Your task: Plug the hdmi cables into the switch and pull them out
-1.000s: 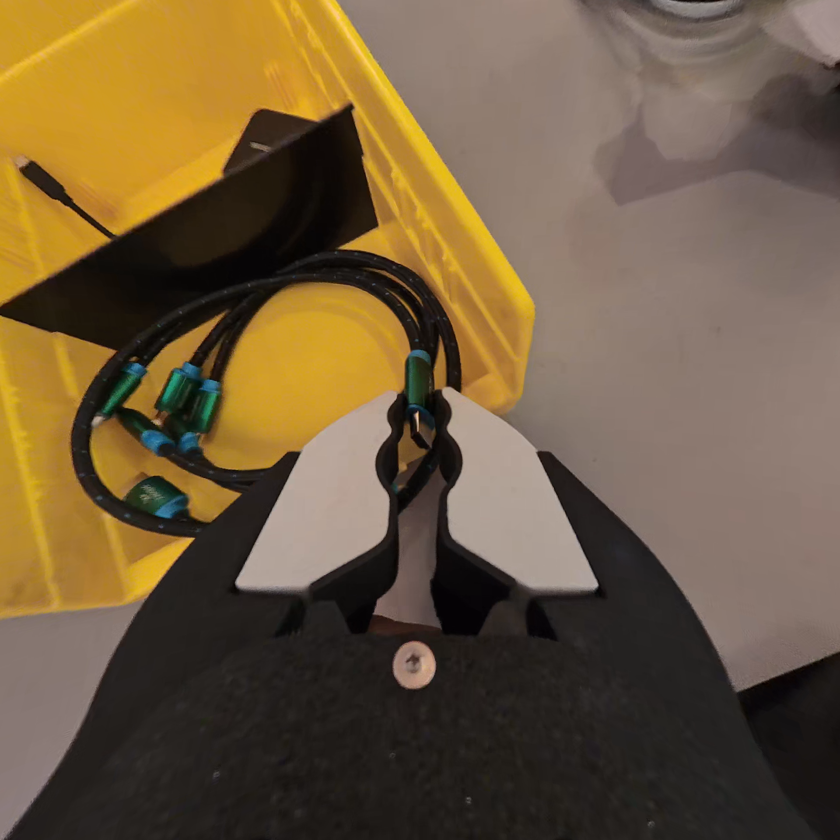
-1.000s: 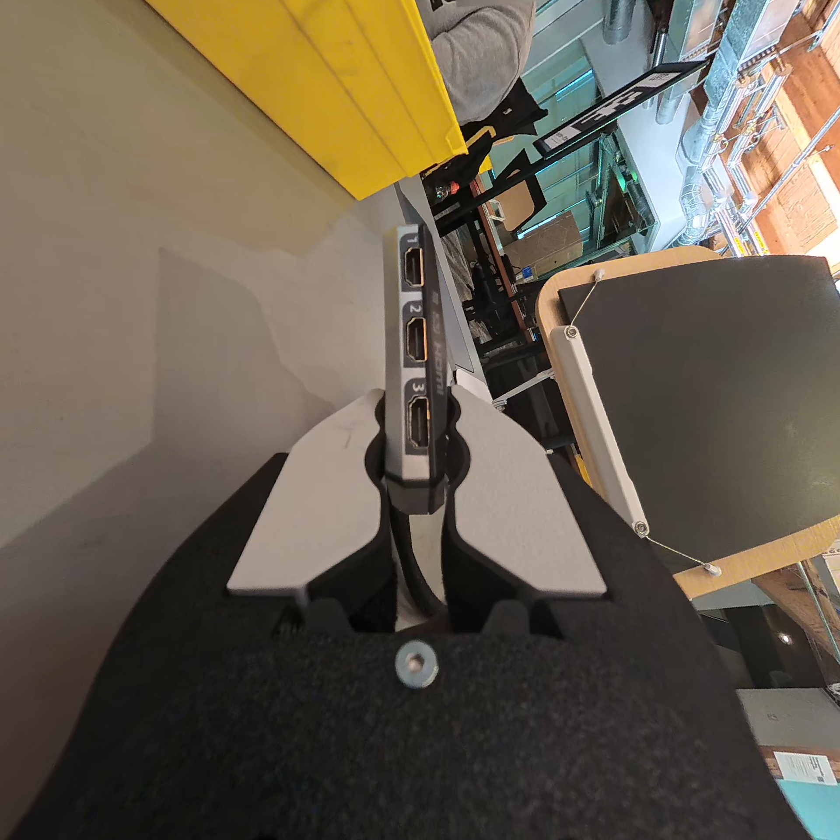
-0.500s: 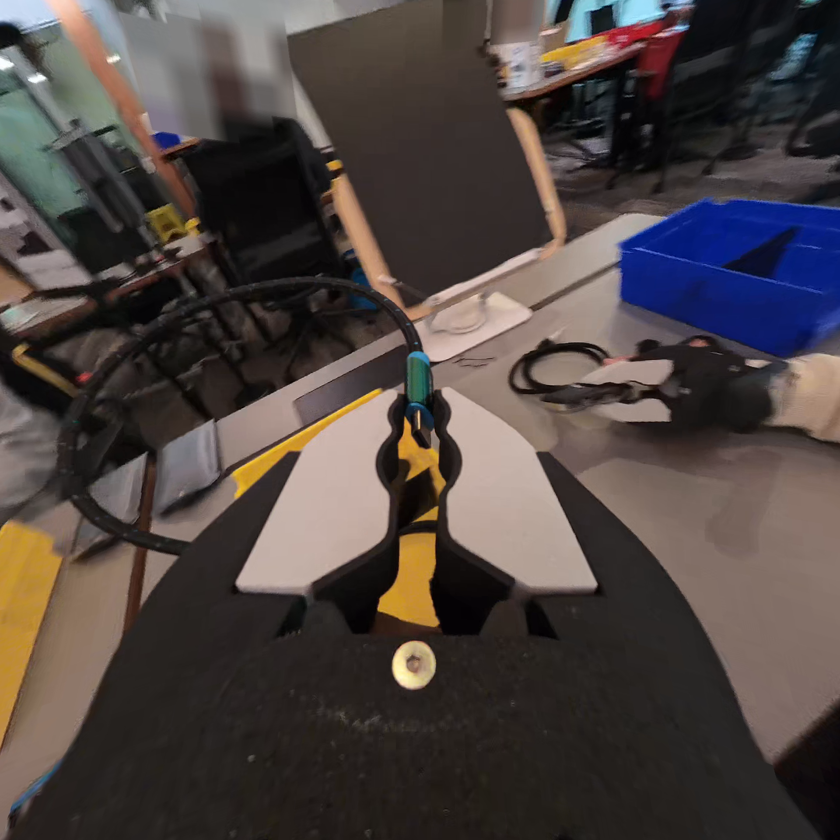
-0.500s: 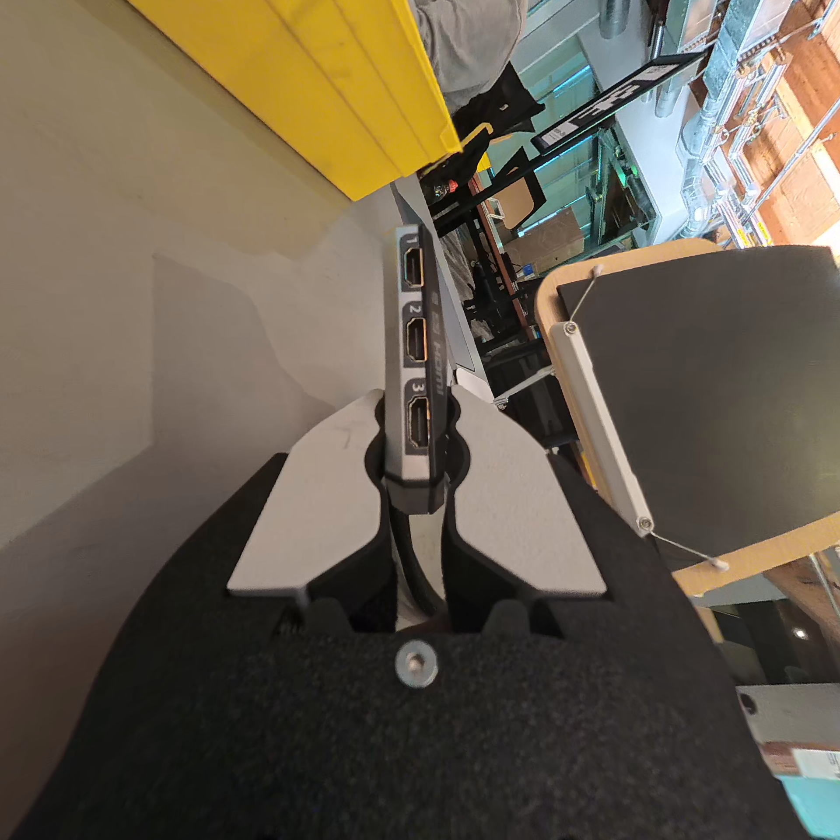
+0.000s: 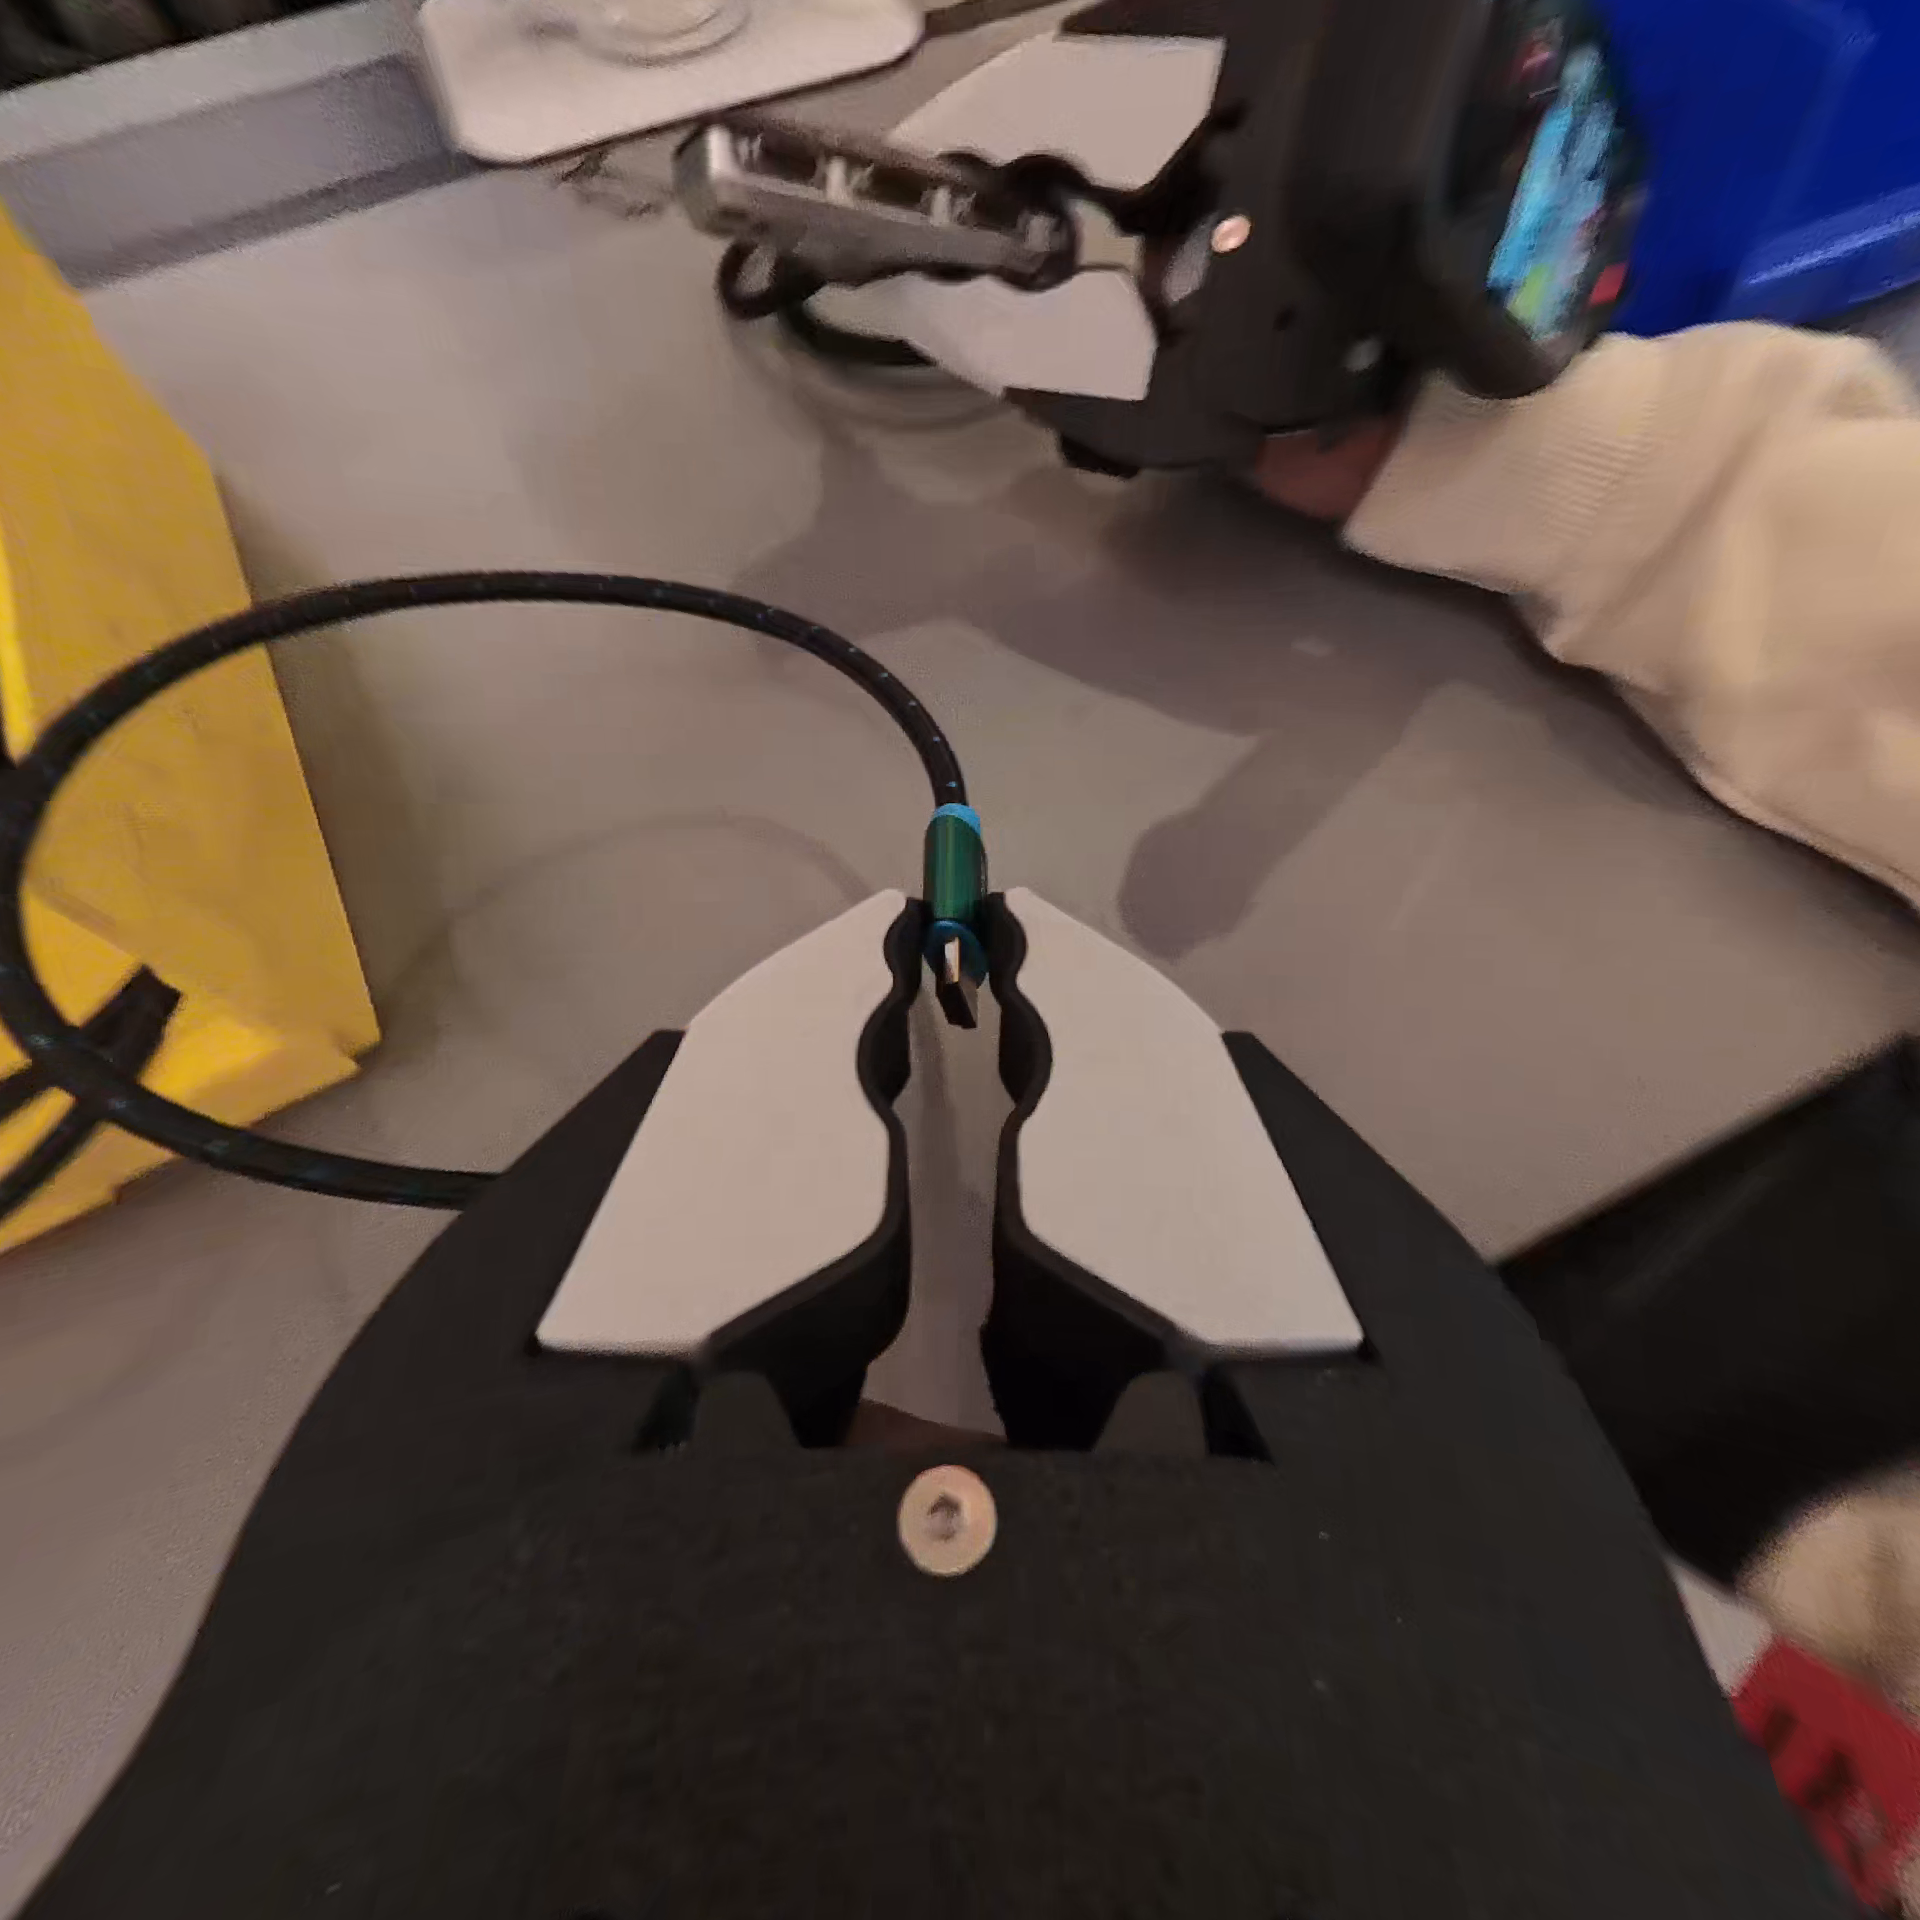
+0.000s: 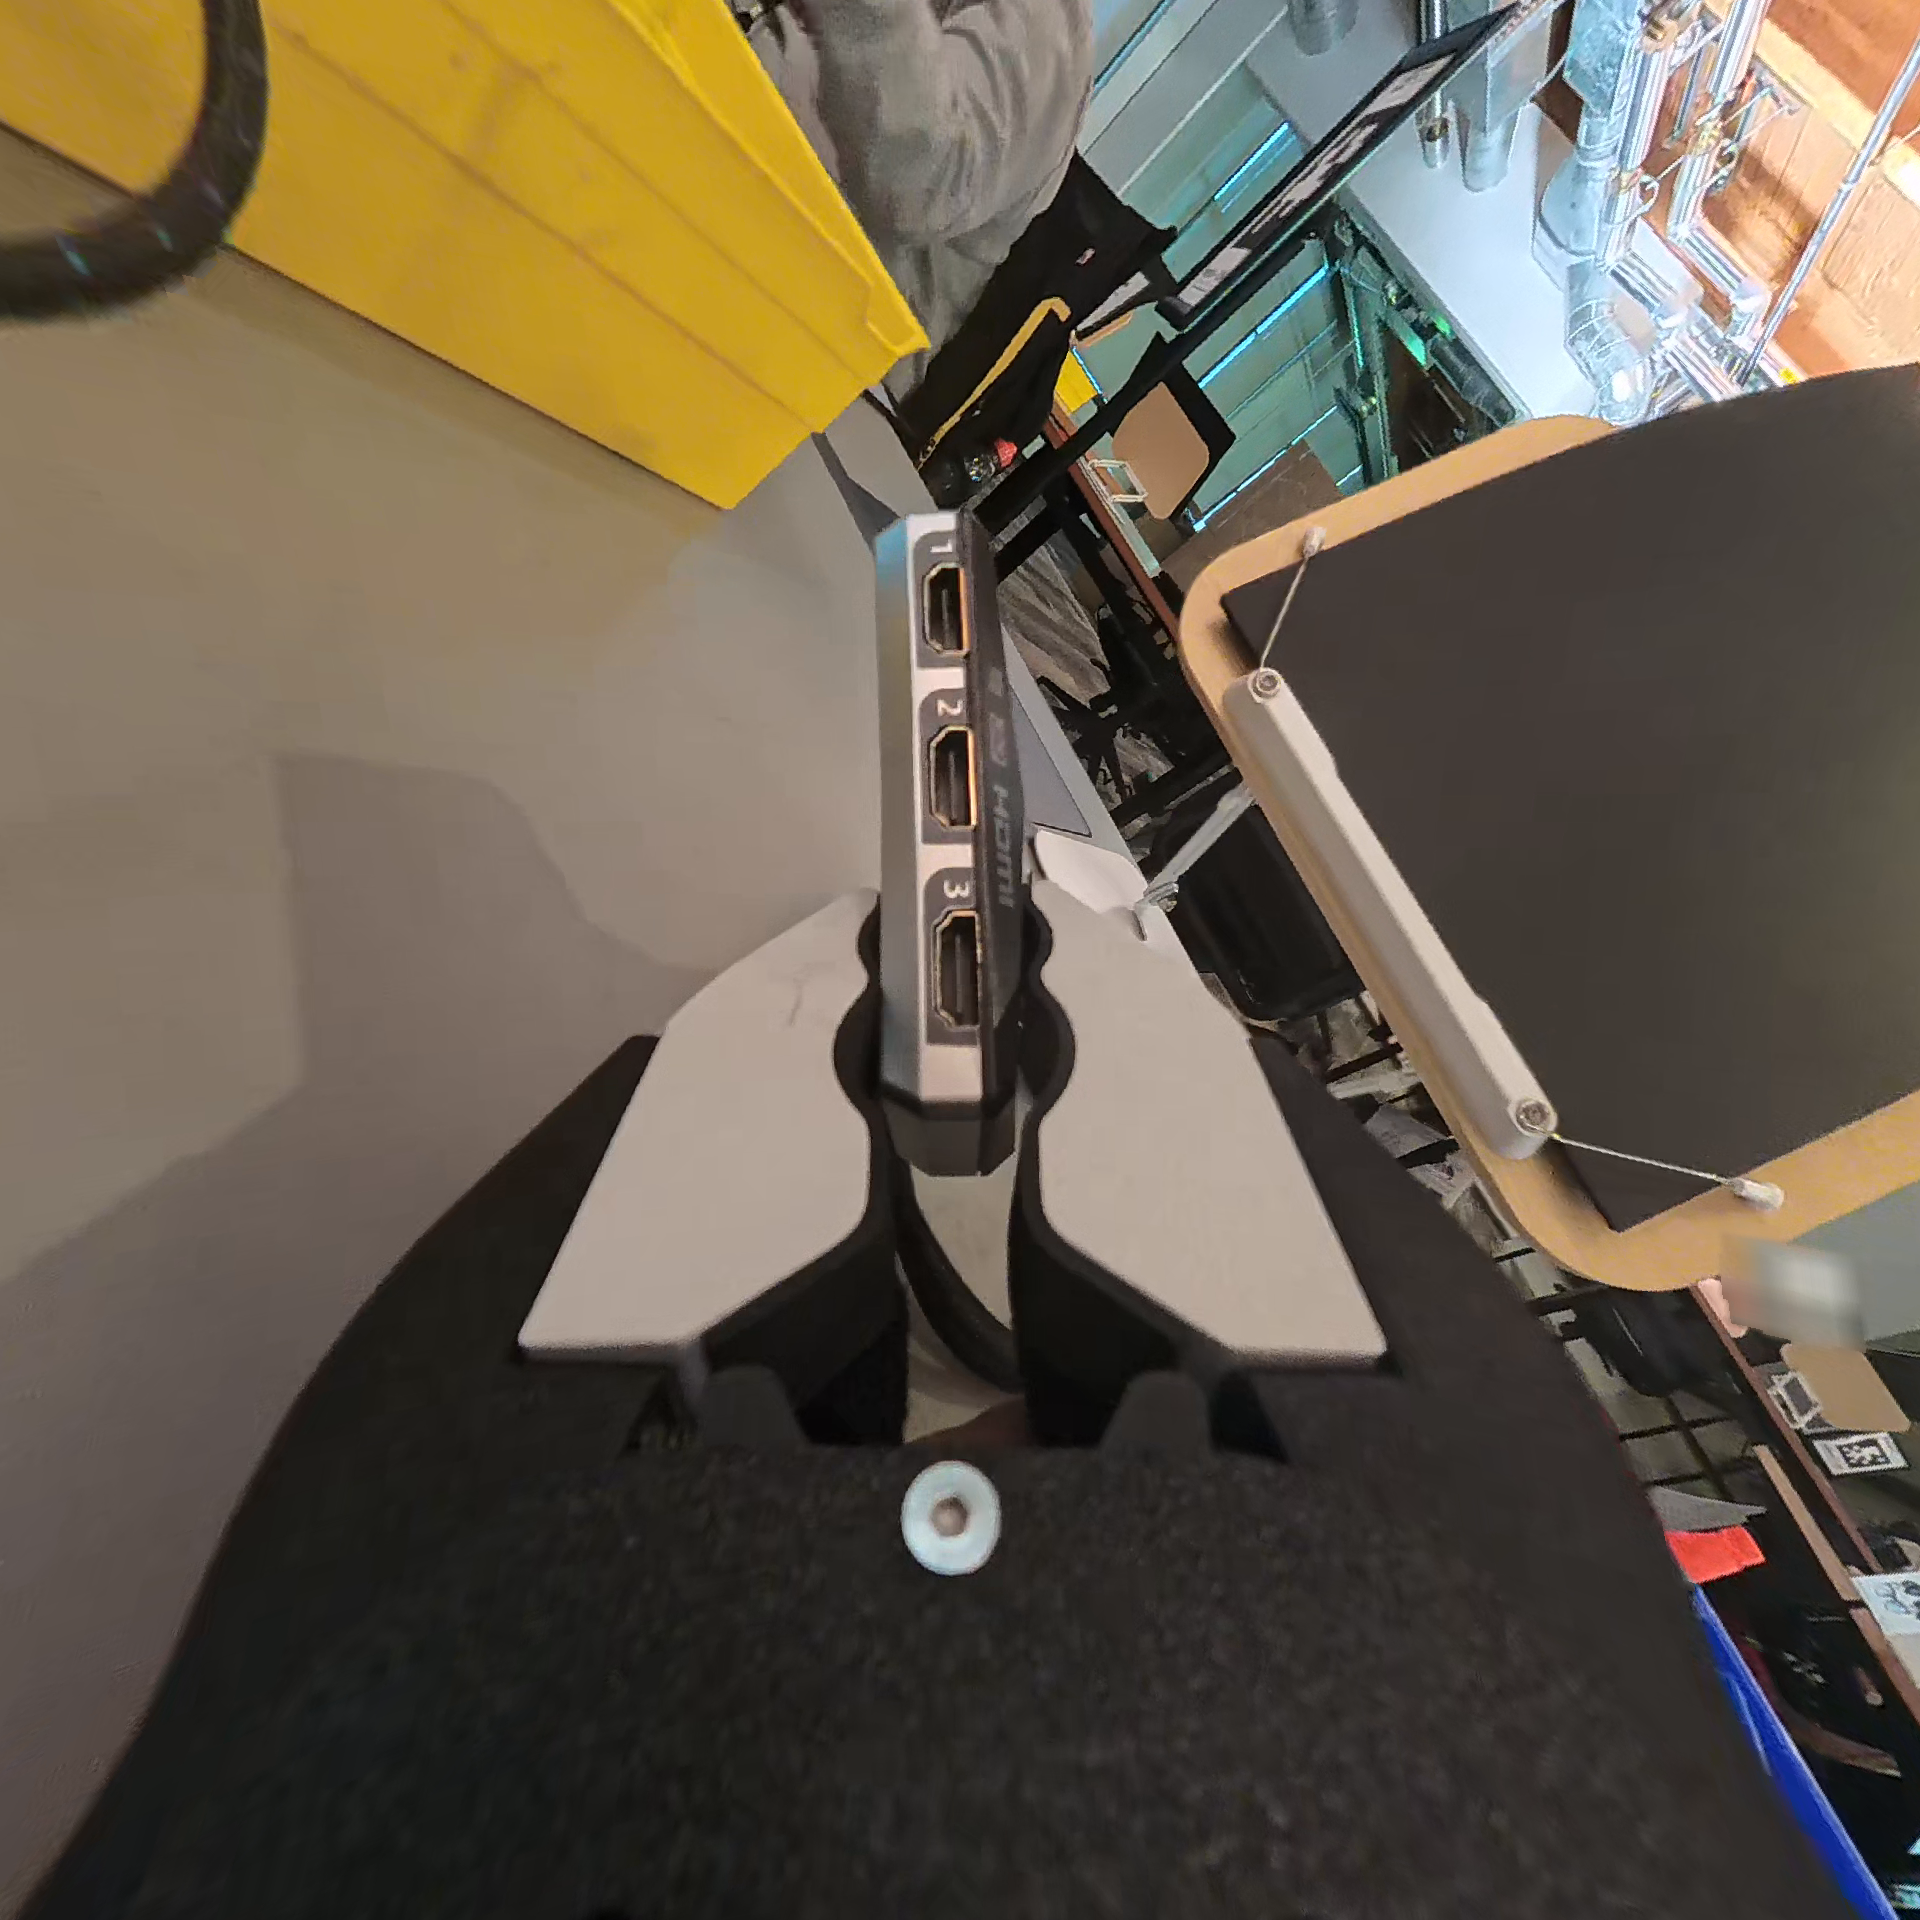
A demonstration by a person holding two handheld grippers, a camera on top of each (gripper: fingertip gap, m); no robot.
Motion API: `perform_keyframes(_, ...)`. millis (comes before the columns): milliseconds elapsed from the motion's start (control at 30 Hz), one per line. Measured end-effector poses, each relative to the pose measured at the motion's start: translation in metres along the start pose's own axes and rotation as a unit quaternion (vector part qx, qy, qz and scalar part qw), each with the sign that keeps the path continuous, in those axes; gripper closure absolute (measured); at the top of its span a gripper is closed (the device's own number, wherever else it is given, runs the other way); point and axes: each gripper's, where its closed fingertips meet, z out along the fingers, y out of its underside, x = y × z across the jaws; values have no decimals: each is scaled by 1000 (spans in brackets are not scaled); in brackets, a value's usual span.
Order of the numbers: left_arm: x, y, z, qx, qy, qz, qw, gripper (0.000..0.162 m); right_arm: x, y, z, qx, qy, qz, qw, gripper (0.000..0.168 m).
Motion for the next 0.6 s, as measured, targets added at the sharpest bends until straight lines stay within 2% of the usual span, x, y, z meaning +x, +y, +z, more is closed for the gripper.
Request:
perform_keyframes(67,11,-1,17,5,-4,-51,999,151,-3,-1,0,0,-3,-9,1000,146)
perform_keyframes(167,40,-9,37,0,48,-114,992,151,-4,-1,-1,0,-5,-12,1000,147)
perform_keyframes(200,54,-14,40,-1,83,-117,990,144,-4,-1,-1,0,-5,-9,1000,147)
perform_keyframes(233,65,-17,41,-6,116,-99,988,124,-3,-1,-1,0,-5,-5,1000,147)
perform_keyframes(267,68,-16,40,-17,127,-65,990,107,-2,-1,-1,1,-4,-1,1000,147)
perform_keyframes(300,62,-15,38,-22,116,-24,993,97,-1,-1,-1,1,-4,4,1000,147)
perform_keyframes(333,53,-14,35,-21,103,19,994,98,-1,0,-2,2,-4,8,1000,147)
perform_keyframes(367,44,-12,31,-24,99,60,993,106,0,0,-2,2,-4,11,1000,147)
perform_keyframes(433,28,-10,20,-24,99,117,988,109,0,-1,-1,3,-5,12,1000,147)
perform_keyframes(533,31,4,5,-51,182,191,963,117,-3,-2,1,3,-9,3,1000,147)
perform_keyframes(600,30,13,7,-70,202,235,948,118,-5,-2,1,2,-11,-3,1000,146)
